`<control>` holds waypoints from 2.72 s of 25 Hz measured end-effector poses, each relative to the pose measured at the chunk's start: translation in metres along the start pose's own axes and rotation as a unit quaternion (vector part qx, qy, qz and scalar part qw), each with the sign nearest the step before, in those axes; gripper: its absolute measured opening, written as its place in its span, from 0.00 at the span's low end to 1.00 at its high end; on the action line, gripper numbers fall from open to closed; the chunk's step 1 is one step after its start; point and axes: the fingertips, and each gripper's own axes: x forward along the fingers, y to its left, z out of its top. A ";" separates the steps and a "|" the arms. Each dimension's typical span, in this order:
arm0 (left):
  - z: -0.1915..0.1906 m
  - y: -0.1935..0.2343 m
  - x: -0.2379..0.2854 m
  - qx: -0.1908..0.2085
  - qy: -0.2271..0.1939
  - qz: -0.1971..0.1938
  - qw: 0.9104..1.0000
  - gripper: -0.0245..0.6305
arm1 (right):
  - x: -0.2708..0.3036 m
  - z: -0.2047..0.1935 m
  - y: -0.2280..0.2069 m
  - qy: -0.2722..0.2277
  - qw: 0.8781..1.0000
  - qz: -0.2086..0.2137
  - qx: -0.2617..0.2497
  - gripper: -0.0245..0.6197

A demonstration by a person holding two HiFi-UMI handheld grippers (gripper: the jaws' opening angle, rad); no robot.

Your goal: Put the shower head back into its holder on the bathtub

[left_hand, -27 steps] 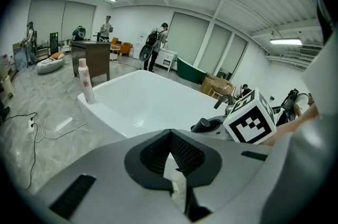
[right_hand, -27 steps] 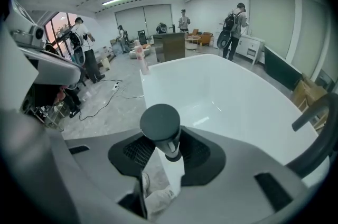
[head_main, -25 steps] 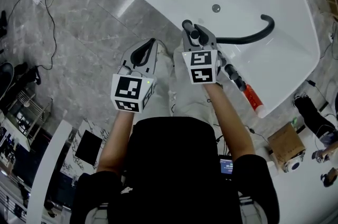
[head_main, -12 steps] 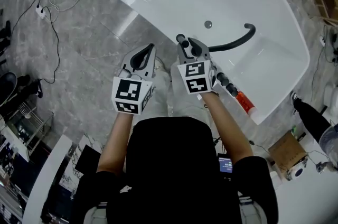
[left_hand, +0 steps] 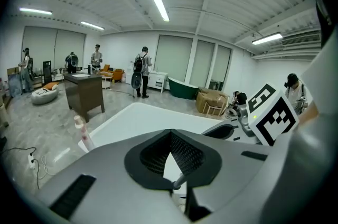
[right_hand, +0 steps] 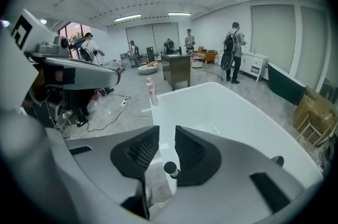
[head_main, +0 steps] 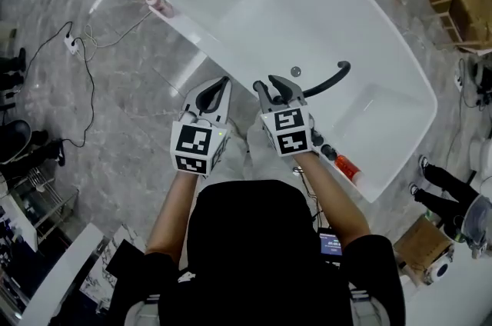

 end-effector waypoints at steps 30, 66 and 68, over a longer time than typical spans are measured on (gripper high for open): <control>0.208 -0.052 -0.126 0.156 -0.174 0.031 0.972 0.06 | -0.224 0.254 0.014 -0.301 0.948 -0.016 -0.101 0.08; 0.255 -0.064 -0.151 0.163 -0.224 0.032 0.960 0.06 | -0.268 0.282 0.015 -0.361 0.927 -0.019 -0.097 0.07; 0.253 -0.060 -0.151 0.162 -0.224 0.031 0.961 0.06 | -0.264 0.282 0.017 -0.360 0.928 -0.019 -0.095 0.07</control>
